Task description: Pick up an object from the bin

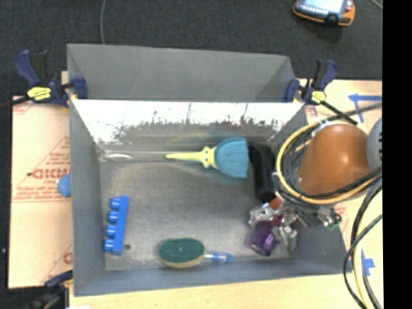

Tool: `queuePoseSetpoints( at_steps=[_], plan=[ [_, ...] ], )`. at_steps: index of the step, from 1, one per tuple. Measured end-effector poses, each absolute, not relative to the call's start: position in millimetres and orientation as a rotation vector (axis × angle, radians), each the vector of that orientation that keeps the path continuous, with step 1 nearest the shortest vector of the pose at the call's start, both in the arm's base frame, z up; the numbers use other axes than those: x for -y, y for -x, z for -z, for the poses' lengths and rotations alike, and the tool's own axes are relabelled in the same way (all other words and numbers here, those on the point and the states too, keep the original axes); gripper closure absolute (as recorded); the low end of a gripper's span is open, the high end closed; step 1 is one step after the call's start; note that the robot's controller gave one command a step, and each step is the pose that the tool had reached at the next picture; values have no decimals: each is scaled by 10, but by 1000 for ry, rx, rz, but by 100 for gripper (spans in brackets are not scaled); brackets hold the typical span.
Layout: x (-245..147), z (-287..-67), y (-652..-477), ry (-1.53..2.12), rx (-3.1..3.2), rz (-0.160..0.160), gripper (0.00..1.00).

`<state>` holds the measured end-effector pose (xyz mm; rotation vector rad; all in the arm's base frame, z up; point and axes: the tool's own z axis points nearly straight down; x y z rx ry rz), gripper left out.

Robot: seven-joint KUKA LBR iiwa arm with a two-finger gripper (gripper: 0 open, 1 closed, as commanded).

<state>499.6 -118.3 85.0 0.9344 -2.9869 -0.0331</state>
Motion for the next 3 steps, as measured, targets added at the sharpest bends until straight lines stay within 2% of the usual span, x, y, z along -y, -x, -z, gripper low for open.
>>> queuePoseSetpoints(
  at_steps=[1,2,3],
  plan=[
    [1183,-851,-4996,-931,2988,34,100],
    [1254,-1681,-5027,-993,2975,29,100],
    [1152,-1935,-5121,-911,2997,36,100]
  ],
)
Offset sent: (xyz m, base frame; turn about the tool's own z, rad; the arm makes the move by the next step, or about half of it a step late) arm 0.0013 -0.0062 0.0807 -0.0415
